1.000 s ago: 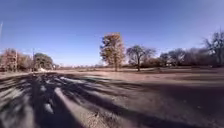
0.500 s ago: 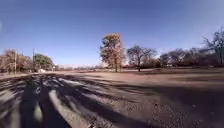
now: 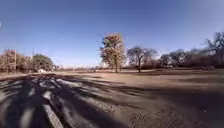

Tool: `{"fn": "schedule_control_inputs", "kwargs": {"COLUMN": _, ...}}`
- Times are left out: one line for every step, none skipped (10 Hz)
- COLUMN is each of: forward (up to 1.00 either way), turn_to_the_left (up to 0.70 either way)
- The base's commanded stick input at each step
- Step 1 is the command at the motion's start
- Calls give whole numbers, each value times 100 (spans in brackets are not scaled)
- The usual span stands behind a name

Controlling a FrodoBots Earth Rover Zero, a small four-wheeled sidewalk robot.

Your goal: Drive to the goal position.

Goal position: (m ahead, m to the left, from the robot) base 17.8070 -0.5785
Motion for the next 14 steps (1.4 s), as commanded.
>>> {"fn": "schedule_control_inputs", "kwargs": {"forward": 50, "turn_to_the_left": 0}}
{"fn": "schedule_control_inputs", "kwargs": {"forward": 50, "turn_to_the_left": 0}}
{"fn": "schedule_control_inputs", "kwargs": {"forward": 50, "turn_to_the_left": 0}}
{"fn": "schedule_control_inputs", "kwargs": {"forward": 50, "turn_to_the_left": 0}}
{"fn": "schedule_control_inputs", "kwargs": {"forward": 50, "turn_to_the_left": 0}}
{"fn": "schedule_control_inputs", "kwargs": {"forward": 50, "turn_to_the_left": 0}}
{"fn": "schedule_control_inputs", "kwargs": {"forward": 50, "turn_to_the_left": 0}}
{"fn": "schedule_control_inputs", "kwargs": {"forward": 50, "turn_to_the_left": 0}}
{"fn": "schedule_control_inputs", "kwargs": {"forward": 50, "turn_to_the_left": 0}}
{"fn": "schedule_control_inputs", "kwargs": {"forward": 50, "turn_to_the_left": 0}}
{"fn": "schedule_control_inputs", "kwargs": {"forward": 50, "turn_to_the_left": 0}}
{"fn": "schedule_control_inputs", "kwargs": {"forward": 50, "turn_to_the_left": 0}}
{"fn": "schedule_control_inputs", "kwargs": {"forward": 50, "turn_to_the_left": 0}}
{"fn": "schedule_control_inputs", "kwargs": {"forward": 50, "turn_to_the_left": 0}}
